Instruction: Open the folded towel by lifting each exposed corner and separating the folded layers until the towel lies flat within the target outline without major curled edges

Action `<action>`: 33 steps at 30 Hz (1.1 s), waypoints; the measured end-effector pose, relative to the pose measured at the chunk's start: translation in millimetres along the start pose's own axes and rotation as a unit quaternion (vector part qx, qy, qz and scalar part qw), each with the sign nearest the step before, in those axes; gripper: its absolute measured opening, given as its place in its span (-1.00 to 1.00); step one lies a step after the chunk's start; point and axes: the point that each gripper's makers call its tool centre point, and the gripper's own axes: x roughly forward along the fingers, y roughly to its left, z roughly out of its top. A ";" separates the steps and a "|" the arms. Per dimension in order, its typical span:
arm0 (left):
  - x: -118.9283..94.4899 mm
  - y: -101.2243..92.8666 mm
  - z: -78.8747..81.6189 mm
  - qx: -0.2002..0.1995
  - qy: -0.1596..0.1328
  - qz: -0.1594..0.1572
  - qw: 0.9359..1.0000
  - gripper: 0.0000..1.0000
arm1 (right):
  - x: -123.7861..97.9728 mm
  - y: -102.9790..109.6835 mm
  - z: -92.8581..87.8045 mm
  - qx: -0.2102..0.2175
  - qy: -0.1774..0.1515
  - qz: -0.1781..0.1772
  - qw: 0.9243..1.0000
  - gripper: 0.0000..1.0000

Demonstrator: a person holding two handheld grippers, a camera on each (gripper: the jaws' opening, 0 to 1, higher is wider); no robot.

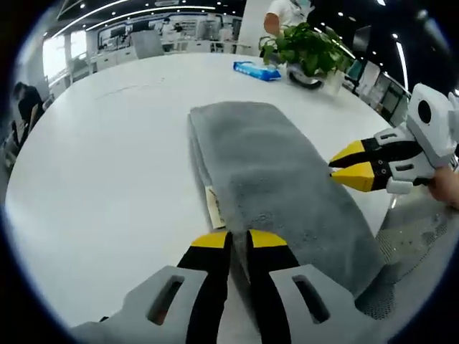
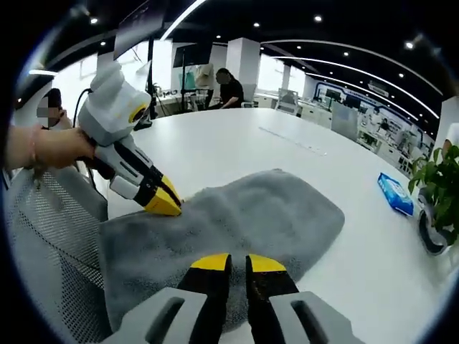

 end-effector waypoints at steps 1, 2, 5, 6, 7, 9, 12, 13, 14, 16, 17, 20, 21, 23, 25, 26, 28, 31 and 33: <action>-1.2 0.7 2.1 0.017 -0.003 0.004 1.000 -0.98 | 0.2 0.6 0.1 0.001 0.000 0.001 1.000 -0.91; -2.5 -1.6 5.0 0.035 -0.009 0.001 0.999 -0.98 | 0.1 0.9 0.3 0.003 -0.001 0.002 1.000 -0.91; -5.0 -8.6 15.4 0.083 -0.030 0.004 0.996 -0.99 | -0.2 3.9 3.8 0.035 -0.013 0.015 0.999 -0.91; -5.3 -12.3 17.4 0.098 -0.033 0.000 0.995 -0.99 | -0.4 4.6 4.4 0.054 -0.016 0.021 0.998 -0.90; -6.1 -17.3 21.2 0.122 -0.040 0.000 0.992 -0.99 | -0.5 3.2 4.8 0.060 -0.017 0.020 0.998 -0.90; -6.6 -26.3 27.8 0.153 -0.054 -0.004 0.987 -0.99 | -1.4 1.9 7.3 0.083 -0.026 0.023 0.996 -0.90; -6.4 -44.7 34.2 0.198 -0.070 -0.018 0.977 -0.99 | -2.0 1.0 9.2 0.143 -0.039 0.035 0.988 -0.89; -5.4 -48.8 35.1 0.216 -0.072 -0.022 0.973 -0.99 | -2.0 0.8 8.5 0.158 -0.038 0.039 0.986 -0.88; -5.2 -50.5 35.6 0.223 -0.074 -0.023 0.972 -0.99 | -2.2 -1.1 8.6 0.171 -0.041 0.038 0.984 -0.88; -3.5 -60.8 36.7 0.244 -0.079 -0.033 0.966 -0.99 | -2.4 -3.7 8.8 0.179 -0.045 0.038 0.982 -0.88; -2.1 -65.8 37.9 0.257 -0.084 -0.036 0.962 -0.99 | -2.3 -2.6 9.3 0.192 -0.047 0.044 0.979 -0.88; 1.6 -79.2 36.0 0.278 -0.084 -0.049 0.956 -0.99 | -0.7 3.3 7.6 0.228 -0.044 0.060 0.971 -0.84; 4.2 -84.0 32.7 0.289 -0.077 -0.056 0.953 -0.99 | 0.6 3.8 6.1 0.234 -0.042 0.062 0.969 -0.83; 8.9 -88.3 26.8 0.310 -0.065 -0.060 0.947 -0.99 | 2.6 3.9 5.0 0.238 -0.041 0.065 0.968 -0.82; 14.0 -91.5 20.2 0.344 -0.052 -0.061 0.935 -0.99 | 4.3 5.5 2.7 0.252 -0.037 0.068 0.965 -0.82; 16.2 -92.0 18.1 0.355 -0.050 -0.059 0.932 -0.99 | 5.6 5.9 0.7 0.261 -0.033 0.069 0.962 -0.81; 19.2 -92.8 15.4 0.363 -0.047 -0.057 0.929 -0.99 | 7.8 7.3 -2.9 0.280 -0.025 0.073 0.957 -0.78; 20.1 -94.7 15.1 0.374 -0.047 -0.052 0.925 -0.98 | 9.0 11.6 -3.0 0.287 -0.022 0.077 0.955 -0.73; 21.1 -95.0 14.6 0.408 -0.046 -0.043 0.911 -0.98 | 11.2 15.1 -1.4 0.282 -0.019 0.078 0.956 -0.73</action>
